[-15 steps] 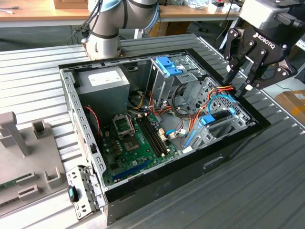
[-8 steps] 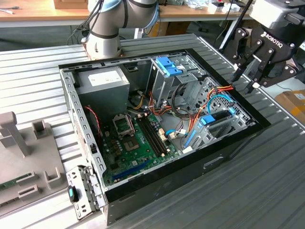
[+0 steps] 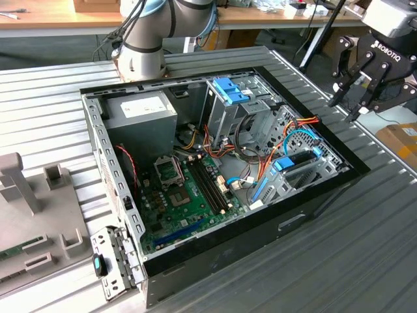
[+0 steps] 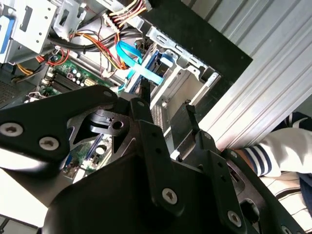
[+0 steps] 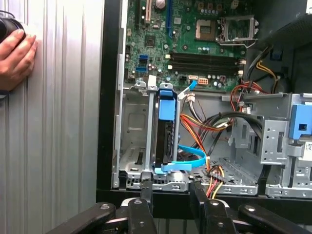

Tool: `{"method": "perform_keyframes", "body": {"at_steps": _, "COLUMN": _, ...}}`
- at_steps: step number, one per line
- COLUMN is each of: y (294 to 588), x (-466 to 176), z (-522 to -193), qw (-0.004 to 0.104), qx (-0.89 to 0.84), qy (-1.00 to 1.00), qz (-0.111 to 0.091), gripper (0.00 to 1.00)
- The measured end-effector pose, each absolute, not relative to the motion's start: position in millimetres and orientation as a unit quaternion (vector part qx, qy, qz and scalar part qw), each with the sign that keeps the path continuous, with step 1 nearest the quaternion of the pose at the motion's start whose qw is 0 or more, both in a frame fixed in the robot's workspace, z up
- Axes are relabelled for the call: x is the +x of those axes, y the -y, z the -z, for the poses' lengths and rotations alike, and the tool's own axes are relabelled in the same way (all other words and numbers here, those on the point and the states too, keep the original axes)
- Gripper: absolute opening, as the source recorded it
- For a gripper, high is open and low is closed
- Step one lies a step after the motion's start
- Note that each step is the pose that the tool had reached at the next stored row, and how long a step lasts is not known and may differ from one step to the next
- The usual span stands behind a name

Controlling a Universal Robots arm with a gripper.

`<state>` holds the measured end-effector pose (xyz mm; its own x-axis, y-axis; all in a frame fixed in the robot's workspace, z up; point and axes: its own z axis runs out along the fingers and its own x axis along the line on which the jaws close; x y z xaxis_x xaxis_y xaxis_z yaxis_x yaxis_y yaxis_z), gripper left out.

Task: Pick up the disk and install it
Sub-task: 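Pick up the disk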

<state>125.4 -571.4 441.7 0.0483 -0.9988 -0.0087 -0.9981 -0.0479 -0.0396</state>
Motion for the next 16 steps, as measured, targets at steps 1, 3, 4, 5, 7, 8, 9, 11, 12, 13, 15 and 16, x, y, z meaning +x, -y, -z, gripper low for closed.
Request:
{"method": "perform_keyframes", "body": {"at_steps": 1, "y": 571.4, "x": 121.3, "z": -441.1, "qw": 0.017, "qx": -0.723, "qy": -0.690, "qz": 0.010, "gripper": 0.44}}
{"method": "perform_keyframes", "body": {"at_steps": 3, "y": 571.4, "x": 118.9, "z": -439.3, "qw": 0.016, "qx": -0.719, "qy": -0.695, "qz": 0.012, "gripper": 0.44}}
{"method": "perform_keyframes", "body": {"at_steps": 4, "y": 571.3, "x": 117.6, "z": -437.9, "qw": 0.015, "qx": -0.716, "qy": -0.698, "qz": 0.012, "gripper": 0.44}}
{"method": "perform_keyframes", "body": {"at_steps": 5, "y": 571.4, "x": 116.3, "z": -436.8, "qw": 0.015, "qx": -0.714, "qy": -0.700, "qz": 0.013, "gripper": 0.44}}
{"method": "perform_keyframes", "body": {"at_steps": 7, "y": 571.4, "x": 116.1, "z": -436.8, "qw": 0.015, "qx": -0.714, "qy": -0.700, "qz": 0.013, "gripper": 0.44}}
{"method": "perform_keyframes", "body": {"at_steps": 8, "y": 571.4, "x": 116.1, "z": -436.7, "qw": 0.015, "qx": -0.714, "qy": -0.700, "qz": 0.013, "gripper": 0.44}}
{"method": "perform_keyframes", "body": {"at_steps": 9, "y": 571.3, "x": 116.1, "z": -436.7, "qw": 0.015, "qx": -0.714, "qy": -0.700, "qz": 0.013, "gripper": 0.44}}
{"method": "perform_keyframes", "body": {"at_steps": 11, "y": 571.4, "x": 116.1, "z": -436.7, "qw": 0.015, "qx": -0.714, "qy": -0.700, "qz": 0.013, "gripper": 0.44}}
{"method": "perform_keyframes", "body": {"at_steps": 12, "y": 571.4, "x": 116.1, "z": -436.7, "qw": 0.015, "qx": -0.714, "qy": -0.700, "qz": 0.013, "gripper": 0.44}}
{"method": "perform_keyframes", "body": {"at_steps": 13, "y": 571.4, "x": 116.1, "z": -436.7, "qw": 0.015, "qx": -0.714, "qy": -0.700, "qz": 0.013, "gripper": 0.44}}
{"method": "perform_keyframes", "body": {"at_steps": 15, "y": 571.3, "x": 116.1, "z": -436.6, "qw": 0.015, "qx": -0.714, "qy": -0.700, "qz": 0.013, "gripper": 0.44}}
{"method": "perform_keyframes", "body": {"at_steps": 16, "y": 571.3, "x": 115.4, "z": -436.5, "qw": 0.015, "qx": -0.714, "qy": -0.700, "qz": 0.013, "gripper": 0.44}}
